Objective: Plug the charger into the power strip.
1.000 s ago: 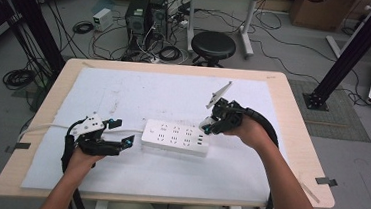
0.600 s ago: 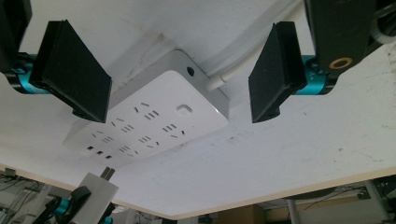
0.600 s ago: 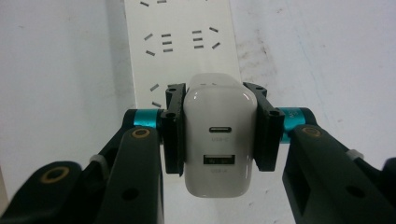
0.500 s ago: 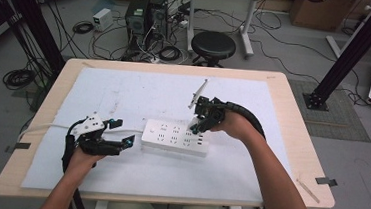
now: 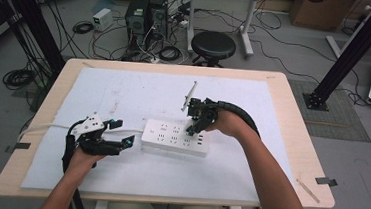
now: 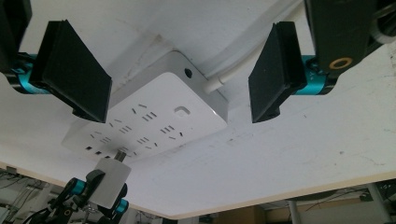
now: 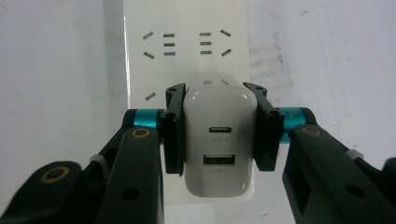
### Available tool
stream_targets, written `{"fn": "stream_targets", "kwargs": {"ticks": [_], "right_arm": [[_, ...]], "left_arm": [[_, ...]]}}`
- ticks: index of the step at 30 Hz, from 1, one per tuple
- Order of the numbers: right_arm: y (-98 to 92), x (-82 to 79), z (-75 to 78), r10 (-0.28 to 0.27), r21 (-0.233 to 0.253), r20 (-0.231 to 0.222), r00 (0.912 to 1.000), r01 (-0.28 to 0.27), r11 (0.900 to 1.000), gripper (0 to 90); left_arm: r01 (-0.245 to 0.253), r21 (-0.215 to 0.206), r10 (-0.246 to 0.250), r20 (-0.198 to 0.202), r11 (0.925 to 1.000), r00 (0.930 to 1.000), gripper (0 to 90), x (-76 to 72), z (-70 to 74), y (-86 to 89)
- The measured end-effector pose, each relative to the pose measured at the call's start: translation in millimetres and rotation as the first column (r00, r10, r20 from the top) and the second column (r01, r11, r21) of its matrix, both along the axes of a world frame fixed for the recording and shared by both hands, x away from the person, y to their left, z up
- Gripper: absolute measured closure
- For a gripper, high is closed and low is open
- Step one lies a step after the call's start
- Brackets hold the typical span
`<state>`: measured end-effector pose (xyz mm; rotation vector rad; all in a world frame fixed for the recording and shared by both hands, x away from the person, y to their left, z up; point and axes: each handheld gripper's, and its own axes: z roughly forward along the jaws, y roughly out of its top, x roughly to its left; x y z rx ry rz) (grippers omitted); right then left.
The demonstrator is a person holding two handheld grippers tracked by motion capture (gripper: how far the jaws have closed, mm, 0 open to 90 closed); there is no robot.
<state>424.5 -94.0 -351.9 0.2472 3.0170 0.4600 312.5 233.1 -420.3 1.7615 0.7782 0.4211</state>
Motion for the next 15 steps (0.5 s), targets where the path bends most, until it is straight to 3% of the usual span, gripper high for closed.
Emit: {"fn": "stream_targets", "kwargs": {"ticks": [6, 15], "right_arm": [[10.2, -0.6, -1.9, 0.045, -0.055, 0.014, 0.9989, -0.044, 0.998, 63.4], [14.8, -1.9, -1.3, 0.012, -0.085, 0.014, 0.9998, -0.011, 0.996, 63.5]], "left_arm": [[-0.003, -0.005, 0.003, -0.007, 1.0, 1.0, 21.5, 0.5, -1.3, 1.3], [0.0, -0.008, 0.0, -0.013, 1.0, 0.9999, 21.5, 0.5, -4.0, -1.2]]}}
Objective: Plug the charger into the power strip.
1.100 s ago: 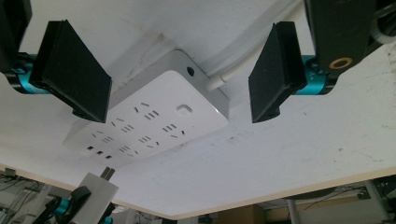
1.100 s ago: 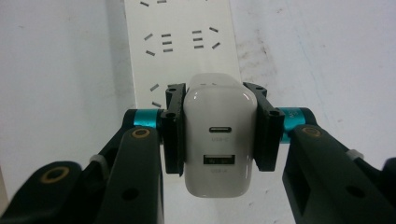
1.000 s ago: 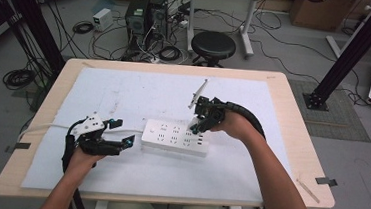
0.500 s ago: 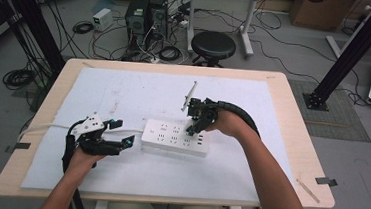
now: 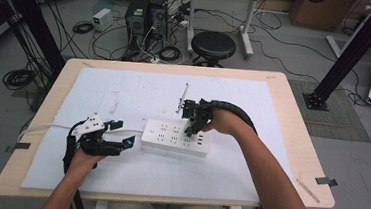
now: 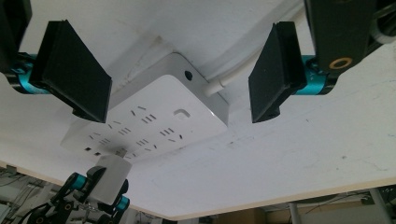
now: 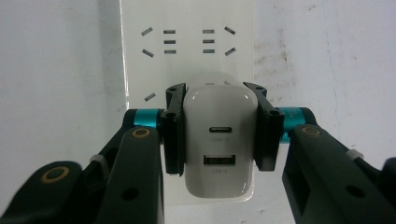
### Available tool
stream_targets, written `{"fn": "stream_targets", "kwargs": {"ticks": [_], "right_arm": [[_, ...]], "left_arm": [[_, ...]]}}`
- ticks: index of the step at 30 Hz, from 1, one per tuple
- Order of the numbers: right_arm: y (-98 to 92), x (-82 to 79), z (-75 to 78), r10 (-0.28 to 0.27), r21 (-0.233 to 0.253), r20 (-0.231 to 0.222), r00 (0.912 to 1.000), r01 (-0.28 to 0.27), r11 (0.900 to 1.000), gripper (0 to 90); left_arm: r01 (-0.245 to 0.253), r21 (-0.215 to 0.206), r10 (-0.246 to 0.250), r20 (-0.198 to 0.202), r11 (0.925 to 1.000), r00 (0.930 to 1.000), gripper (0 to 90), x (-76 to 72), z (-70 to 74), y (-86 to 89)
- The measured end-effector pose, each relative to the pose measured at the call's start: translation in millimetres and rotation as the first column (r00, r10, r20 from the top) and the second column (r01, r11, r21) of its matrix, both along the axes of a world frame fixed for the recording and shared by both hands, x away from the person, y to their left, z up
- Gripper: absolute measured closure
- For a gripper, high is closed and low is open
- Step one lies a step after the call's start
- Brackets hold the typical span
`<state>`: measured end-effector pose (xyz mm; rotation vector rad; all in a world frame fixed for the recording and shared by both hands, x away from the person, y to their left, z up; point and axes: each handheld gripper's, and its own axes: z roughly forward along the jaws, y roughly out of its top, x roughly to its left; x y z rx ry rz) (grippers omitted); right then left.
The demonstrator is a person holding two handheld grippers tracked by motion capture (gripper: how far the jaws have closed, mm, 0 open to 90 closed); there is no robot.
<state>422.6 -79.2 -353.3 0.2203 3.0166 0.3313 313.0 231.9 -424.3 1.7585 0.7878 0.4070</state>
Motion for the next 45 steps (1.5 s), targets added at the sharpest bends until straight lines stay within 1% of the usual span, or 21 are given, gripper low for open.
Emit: {"fn": "stream_targets", "kwargs": {"ticks": [2, 3, 5, 6, 8, 13, 15, 16, 17, 19, 21, 23, 24, 27, 28, 30, 39, 40, 41, 44, 45], "right_arm": [[2.9, -1.0, 0.3, -0.019, -0.014, 0.001, 0.9998, 0.019, 1.0, 63.5], [6.5, -2.3, 1.1, -0.025, -0.036, 0.012, 0.9996, 0.025, 0.999, 63.5], [6.5, -2.3, 1.1, -0.025, -0.036, 0.012, 0.9996, 0.025, 0.999, 63.5], [12.4, -4.0, 0.5, -0.018, -0.058, 0.021, 0.9996, 0.019, 0.998, 63.4], [15.5, -3.6, 0.2, -0.011, -0.069, 0.026, 0.9996, 0.013, 0.998, 63.4], [18.1, -4.5, -0.4, -0.012, -0.078, 0.021, 0.9997, 0.013, 0.997, 63.5], [18.7, -4.8, -0.5, 0.002, -0.082, 0.025, 0.9997, 0.0, 0.997, 63.5], [19.6, -7.4, -1.5, 0.021, -0.088, 0.045, 0.9988, -0.017, 0.996, 63.5], [19.6, -7.4, -1.5, 0.021, -0.088, 0.045, 0.9988, -0.017, 0.996, 63.5], [22.4, -9.7, -8.4, 0.018, -0.123, 0.062, 0.9979, -0.011, 0.992, 63.6], [21.9, -9.0, -8.0, 0.019, -0.124, 0.062, 0.9979, -0.012, 0.992, 63.6], [20.9, -6.7, -8.2, -0.007, -0.111, 0.04, 0.9992, 0.012, 0.994, 63.6], [20.9, -6.7, -8.2, -0.007, -0.111, 0.04, 0.9992, 0.012, 0.994, 63.6], [22.2, -5.6, -8.0, -0.008, -0.122, 0.033, 0.9994, 0.012, 0.992, 63.7], [25.1, -2.7, -7.9, -0.004, -0.147, 0.019, 0.9998, 0.007, 0.989, 63.8], [26.8, -1.5, -7.9, -0.017, -0.157, 0.009, 0.9998, 0.018, 0.987, 63.8], [31.1, 3.3, -11.0, -0.036, -0.175, -0.018, 0.9992, 0.033, 0.984, 63.9], [30.0, 2.8, -11.5, -0.048, -0.162, -0.023, 0.9986, 0.043, 0.986, 63.9], [28.9, 3.0, -11.4, -0.039, -0.158, -0.016, 0.9991, 0.036, 0.987, 63.9], [23.9, 3.9, -12.5, -0.044, -0.113, -0.023, 0.9988, 0.041, 0.993, 63.7], [23.9, 3.9, -12.5, -0.044, -0.113, -0.023, 0.9988, 0.041, 0.993, 63.7]], "left_arm": [[-0.002, -0.004, 0.002, -0.001, 1.0, 1.0, 21.5, 0.3, -0.2, -0.3], [-0.003, -0.002, 0.003, 0.001, 1.0, 1.0, 21.5, 0.5, -0.1, -0.2], [-0.002, -0.001, 0.002, 0.002, 1.0, 1.0, 21.5, 0.9, 0.0, 0.0], [0.0, -0.002, 0.0, 0.001, 1.0, 1.0, 21.5, 0.7, 0.8, -0.4], [0.0, -0.001, 0.0, 0.002, 1.0, 1.0, 21.5, 0.6, 0.9, -0.4], [-0.002, -0.008, 0.002, 0.001, 1.0, 1.0, 21.5, -0.5, 0.0, 0.7], [-0.002, -0.007, 0.002, -0.001, 1.0, 1.0, 21.5, -0.7, -0.1, 1.5], [-0.002, -0.004, 0.002, 0.002, 1.0, 1.0, 21.5, -0.7, 0.2, 2.3], [-0.002, -0.004, 0.002, 0.002, 1.0, 1.0, 21.5, -0.7, 0.2, 2.3], [-0.002, -0.005, 0.002, 0.005, 1.0, 1.0, 21.5, -0.8, 1.5, 3.7], [-0.004, -0.009, 0.004, 0.006, 1.0, 1.0, 21.5, -1.0, 1.7, 4.3], [-0.007, -0.01, 0.007, 0.005, 0.9999, 1.0, 21.5, -1.0, 1.2, 5.8], [-0.007, -0.01, 0.007, 0.005, 0.9999, 1.0, 21.5, -1.0, 1.2, 5.8], [-0.008, -0.011, 0.008, 0.004, 0.9999, 1.0, 21.5, -1.1, 1.0, 6.4], [-0.009, -0.011, 0.009, 0.006, 0.9999, 0.9999, 21.5, -1.0, 1.4, 7.1], [-0.008, -0.008, 0.008, 0.007, 0.9999, 0.9999, 21.5, -1.0, 1.7, 7.9], [-0.007, -0.009, 0.007, 0.001, 0.9999, 1.0, 21.5, 0.6, 0.0, 6.9], [-0.005, -0.007, 0.005, 0.001, 1.0, 1.0, 21.5, 0.4, 0.4, 7.2], [-0.005, -0.006, 0.005, 0.003, 1.0, 1.0, 21.5, 0.4, 0.8, 7.9], [-0.015, -0.015, 0.015, 0.003, 0.9998, 0.9999, 21.5, 0.8, 0.5, 9.2], [-0.015, -0.014, 0.015, 0.003, 0.9998, 0.9999, 21.5, 0.8, 0.4, 9.4]]}}
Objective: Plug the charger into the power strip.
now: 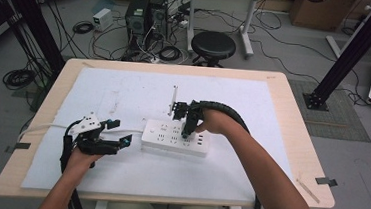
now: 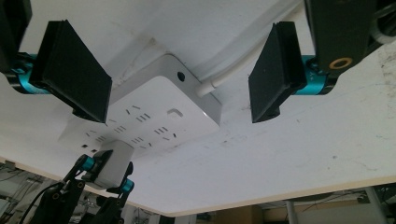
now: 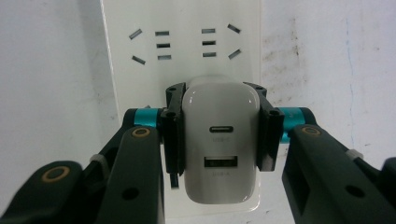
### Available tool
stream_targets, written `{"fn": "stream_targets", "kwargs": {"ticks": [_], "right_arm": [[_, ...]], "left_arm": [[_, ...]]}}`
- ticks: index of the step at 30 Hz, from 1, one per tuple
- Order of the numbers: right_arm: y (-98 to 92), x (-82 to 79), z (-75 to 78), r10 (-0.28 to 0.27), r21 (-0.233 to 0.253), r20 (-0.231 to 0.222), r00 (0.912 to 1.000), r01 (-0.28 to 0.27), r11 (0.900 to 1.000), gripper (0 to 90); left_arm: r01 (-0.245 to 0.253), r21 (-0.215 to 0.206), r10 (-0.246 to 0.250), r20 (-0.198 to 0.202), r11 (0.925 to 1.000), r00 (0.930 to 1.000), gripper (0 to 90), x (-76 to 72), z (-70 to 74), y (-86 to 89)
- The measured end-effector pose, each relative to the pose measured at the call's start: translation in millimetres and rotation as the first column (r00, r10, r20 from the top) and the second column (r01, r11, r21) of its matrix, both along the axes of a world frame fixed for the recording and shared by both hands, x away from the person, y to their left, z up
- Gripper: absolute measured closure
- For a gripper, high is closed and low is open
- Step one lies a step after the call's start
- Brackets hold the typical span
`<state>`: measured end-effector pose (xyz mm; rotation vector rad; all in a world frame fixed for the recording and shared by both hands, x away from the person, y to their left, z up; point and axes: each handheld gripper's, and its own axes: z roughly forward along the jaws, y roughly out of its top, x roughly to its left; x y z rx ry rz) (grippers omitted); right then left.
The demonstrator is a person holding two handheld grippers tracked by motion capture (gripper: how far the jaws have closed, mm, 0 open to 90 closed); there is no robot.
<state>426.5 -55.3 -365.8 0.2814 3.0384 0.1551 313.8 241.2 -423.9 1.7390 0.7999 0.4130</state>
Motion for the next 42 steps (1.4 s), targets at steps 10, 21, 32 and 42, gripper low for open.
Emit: {"fn": "stream_targets", "kwargs": {"ticks": [10, 21, 32, 42], "right_arm": [[-12.8, 0.2, -1.4, -0.024, 0.117, 0.003, 0.9997, 0.024, 0.993, 47.4], [-51.2, -10.6, 12.4, -0.219, 0.379, 0.012, 0.9757, 0.198, 0.904, 31.1], [-91.6, -26.5, 23.3, -0.366, 0.528, 0.045, 0.9297, 0.288, 0.799, 22.1], [-127.5, -48.0, 21.1, -0.465, 0.564, 0.073, 0.8824, 0.348, 0.749, 22.0]], "left_arm": [[0.003, -0.003, -0.003, -0.007, 1.0, 1.0, 21.5, -1.1, -2.4, -0.6], [-0.006, -0.013, 0.006, -0.003, 0.9999, 1.0, 21.3, -1.2, -3.8, -0.6], [-0.011, -0.021, 0.012, 0.007, 0.9997, 0.9999, 21.3, -3.5, -2.9, 0.8], [-0.016, -0.013, 0.016, 0.015, 0.9998, 0.9998, 21.3, -6.0, 0.2, 1.4]]}}
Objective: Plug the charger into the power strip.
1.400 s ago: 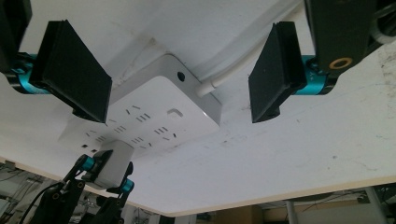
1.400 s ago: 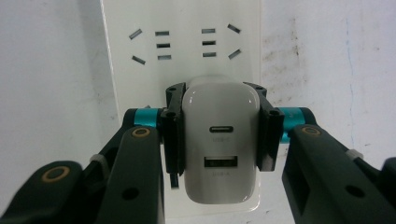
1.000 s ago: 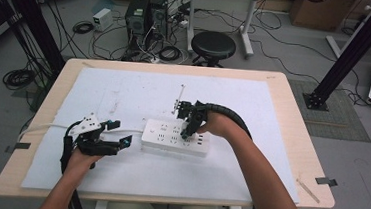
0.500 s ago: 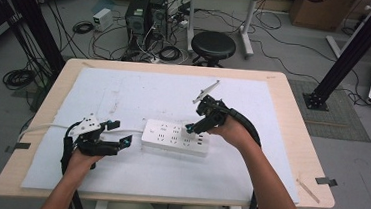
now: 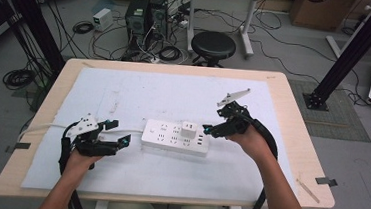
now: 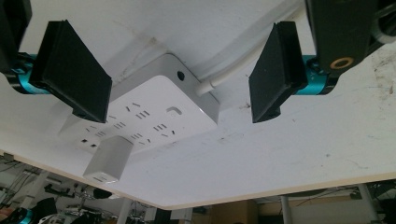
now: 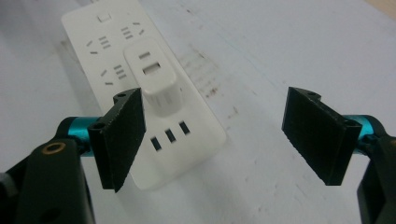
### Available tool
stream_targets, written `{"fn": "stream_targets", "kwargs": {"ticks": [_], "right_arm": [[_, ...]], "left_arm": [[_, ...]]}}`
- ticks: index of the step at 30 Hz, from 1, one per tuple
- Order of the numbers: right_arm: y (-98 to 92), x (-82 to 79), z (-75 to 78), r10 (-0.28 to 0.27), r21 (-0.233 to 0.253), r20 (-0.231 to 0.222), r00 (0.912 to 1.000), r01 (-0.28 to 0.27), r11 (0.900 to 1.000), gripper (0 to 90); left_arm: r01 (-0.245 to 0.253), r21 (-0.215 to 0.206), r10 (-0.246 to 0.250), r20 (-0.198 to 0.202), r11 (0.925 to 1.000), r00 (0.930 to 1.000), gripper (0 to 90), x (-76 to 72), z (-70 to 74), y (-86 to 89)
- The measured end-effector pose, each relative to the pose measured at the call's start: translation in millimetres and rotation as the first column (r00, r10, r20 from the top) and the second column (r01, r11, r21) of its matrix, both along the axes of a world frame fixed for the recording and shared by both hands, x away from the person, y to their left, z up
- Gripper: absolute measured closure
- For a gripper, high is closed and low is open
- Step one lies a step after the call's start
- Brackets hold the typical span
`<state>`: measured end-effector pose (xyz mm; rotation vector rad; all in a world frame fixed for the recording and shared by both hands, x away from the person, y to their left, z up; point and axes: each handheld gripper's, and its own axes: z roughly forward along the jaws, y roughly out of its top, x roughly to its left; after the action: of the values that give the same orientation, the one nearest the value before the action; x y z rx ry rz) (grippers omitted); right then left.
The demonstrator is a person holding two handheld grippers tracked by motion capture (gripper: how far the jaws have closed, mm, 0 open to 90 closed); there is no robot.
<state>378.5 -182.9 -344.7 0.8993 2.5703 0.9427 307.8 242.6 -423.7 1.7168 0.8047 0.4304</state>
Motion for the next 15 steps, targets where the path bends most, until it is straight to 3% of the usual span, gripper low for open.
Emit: {"fn": "stream_targets", "kwargs": {"ticks": [9, 15], "right_arm": [[-35.1, -27.7, -9.7, -0.1, 0.063, 0.041, 0.9942, 0.097, 0.993, 21.9], [-53.6, -46.5, -14.7, -0.168, 0.135, 0.083, 0.9822, 0.156, 0.978, 21.8]], "left_arm": [[0.002, 0.008, -0.002, -0.005, 1.0, 1.0, 21.3, -0.1, 0.1, -1.8], [-0.005, 0.008, 0.005, -0.005, 1.0, 1.0, 21.3, -0.3, 0.6, 1.2]]}}
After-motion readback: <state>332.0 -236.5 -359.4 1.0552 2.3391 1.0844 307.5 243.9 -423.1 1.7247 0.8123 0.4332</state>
